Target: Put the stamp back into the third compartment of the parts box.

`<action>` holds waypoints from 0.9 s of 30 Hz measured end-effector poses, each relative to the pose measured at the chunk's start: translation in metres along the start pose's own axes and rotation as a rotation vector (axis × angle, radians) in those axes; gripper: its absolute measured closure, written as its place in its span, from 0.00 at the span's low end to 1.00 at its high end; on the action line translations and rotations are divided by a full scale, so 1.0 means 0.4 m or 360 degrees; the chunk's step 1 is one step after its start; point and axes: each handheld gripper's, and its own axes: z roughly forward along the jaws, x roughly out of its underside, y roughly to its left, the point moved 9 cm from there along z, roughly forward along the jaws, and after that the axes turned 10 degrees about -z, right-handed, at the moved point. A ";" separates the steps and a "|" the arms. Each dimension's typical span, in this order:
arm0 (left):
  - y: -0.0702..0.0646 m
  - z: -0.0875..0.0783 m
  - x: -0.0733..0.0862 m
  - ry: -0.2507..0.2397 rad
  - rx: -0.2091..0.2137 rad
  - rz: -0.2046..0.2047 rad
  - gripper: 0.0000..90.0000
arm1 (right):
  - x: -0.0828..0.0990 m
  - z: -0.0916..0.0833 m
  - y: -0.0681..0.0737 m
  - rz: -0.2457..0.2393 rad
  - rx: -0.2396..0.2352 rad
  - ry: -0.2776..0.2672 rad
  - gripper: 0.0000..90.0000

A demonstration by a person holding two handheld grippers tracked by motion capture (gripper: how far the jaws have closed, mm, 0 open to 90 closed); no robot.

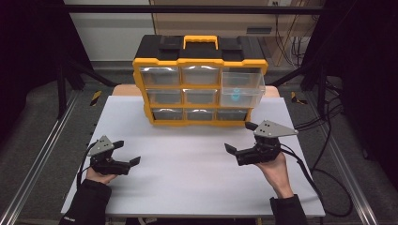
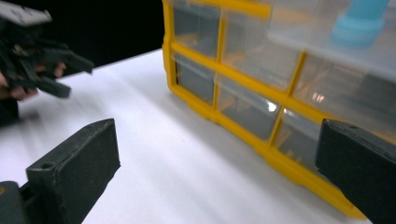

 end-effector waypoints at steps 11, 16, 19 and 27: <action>-0.002 0.000 0.000 -0.0004 0.0006 0.0002 0.02 | 0.110 0.014 -0.015 0.0090 0.0010 -0.0050 0.00; -0.004 0.002 0.002 0.0001 0.0008 0.0007 0.02 | 0.146 0.009 -0.024 0.0129 0.0011 -0.0052 0.00; -0.004 0.002 0.001 -0.0001 0.0009 0.0008 0.02 | 0.178 0.004 -0.029 0.0143 0.0007 -0.0069 0.00; -0.008 0.005 0.002 -0.0004 0.0013 0.0017 0.02 | 0.240 0.000 -0.045 0.0201 0.0006 -0.0092 0.00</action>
